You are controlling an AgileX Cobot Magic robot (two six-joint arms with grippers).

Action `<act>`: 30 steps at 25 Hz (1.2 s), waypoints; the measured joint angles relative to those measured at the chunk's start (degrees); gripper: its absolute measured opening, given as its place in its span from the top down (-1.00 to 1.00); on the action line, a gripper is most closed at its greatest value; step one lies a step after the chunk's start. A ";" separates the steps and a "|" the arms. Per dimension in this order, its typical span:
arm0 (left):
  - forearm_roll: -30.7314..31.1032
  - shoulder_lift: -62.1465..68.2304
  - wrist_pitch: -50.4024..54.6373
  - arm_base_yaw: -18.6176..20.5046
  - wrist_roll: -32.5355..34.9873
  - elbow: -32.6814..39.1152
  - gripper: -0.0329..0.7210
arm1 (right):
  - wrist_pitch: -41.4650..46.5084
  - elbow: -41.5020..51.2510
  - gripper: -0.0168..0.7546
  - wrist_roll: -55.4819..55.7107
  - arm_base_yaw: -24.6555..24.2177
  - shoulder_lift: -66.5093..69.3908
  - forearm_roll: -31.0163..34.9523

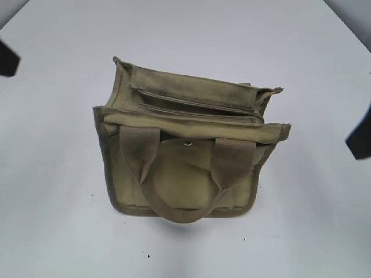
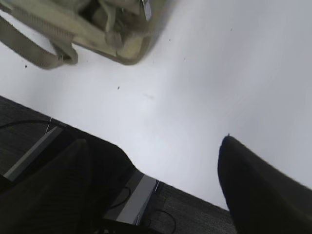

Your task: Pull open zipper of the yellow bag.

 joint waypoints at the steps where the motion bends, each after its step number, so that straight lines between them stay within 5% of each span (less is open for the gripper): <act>1: 2.49 -2.72 0.69 0.00 -1.69 1.98 -0.35 | 0.00 2.16 -0.65 0.08 0.00 -2.41 0.00; 13: 13.42 -46.12 3.37 0.00 -6.43 29.89 -0.35 | -6.33 29.44 -0.58 1.53 0.00 -33.23 -3.40; 21: 16.75 -64.06 4.03 0.00 -6.43 32.35 -0.35 | -6.71 31.77 -0.58 1.53 0.00 -42.39 -4.26; 30: 17.88 -65.04 3.40 0.00 -6.50 33.31 -0.35 | -6.71 31.82 -0.56 1.53 0.00 -42.53 -4.28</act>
